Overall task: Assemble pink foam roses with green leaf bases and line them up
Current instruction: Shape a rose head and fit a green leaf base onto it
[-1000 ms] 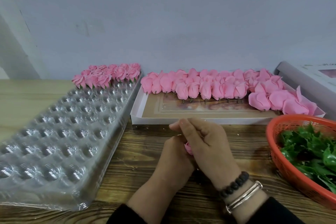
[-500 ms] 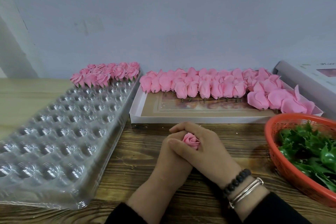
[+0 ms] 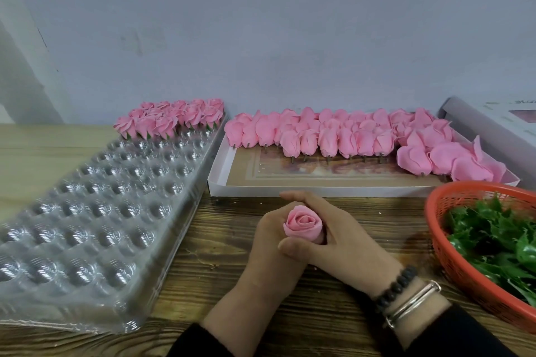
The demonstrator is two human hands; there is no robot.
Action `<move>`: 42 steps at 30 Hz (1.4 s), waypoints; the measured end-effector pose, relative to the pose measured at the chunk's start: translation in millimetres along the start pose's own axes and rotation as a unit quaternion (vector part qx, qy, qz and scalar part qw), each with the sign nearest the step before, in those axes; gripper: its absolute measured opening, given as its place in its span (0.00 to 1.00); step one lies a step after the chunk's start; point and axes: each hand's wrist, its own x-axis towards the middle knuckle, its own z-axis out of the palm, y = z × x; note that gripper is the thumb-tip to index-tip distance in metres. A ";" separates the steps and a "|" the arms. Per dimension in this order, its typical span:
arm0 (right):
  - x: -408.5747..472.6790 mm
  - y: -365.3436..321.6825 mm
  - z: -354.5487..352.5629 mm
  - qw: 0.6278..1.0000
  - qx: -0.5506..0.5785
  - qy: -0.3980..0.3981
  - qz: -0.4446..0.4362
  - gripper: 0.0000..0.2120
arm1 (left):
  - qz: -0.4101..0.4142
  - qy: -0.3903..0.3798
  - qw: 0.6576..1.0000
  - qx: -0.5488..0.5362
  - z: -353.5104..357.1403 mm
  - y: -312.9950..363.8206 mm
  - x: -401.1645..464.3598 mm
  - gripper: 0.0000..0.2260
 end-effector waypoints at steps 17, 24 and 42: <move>1.4 -13.8 30.1 0.972 -0.073 0.197 -0.101 0.19 | 0.012 -0.025 0.999 0.017 3.1 -8.6 -8.9 0.10; 0.2 -14.2 21.1 0.989 -0.062 0.124 -0.049 0.21 | 0.019 0.043 0.999 -0.013 5.4 -6.2 -2.6 0.13; 0.6 -17.3 28.1 0.979 -0.040 0.185 -0.079 0.19 | 0.013 0.047 0.989 0.139 9.6 -1.6 -1.3 0.09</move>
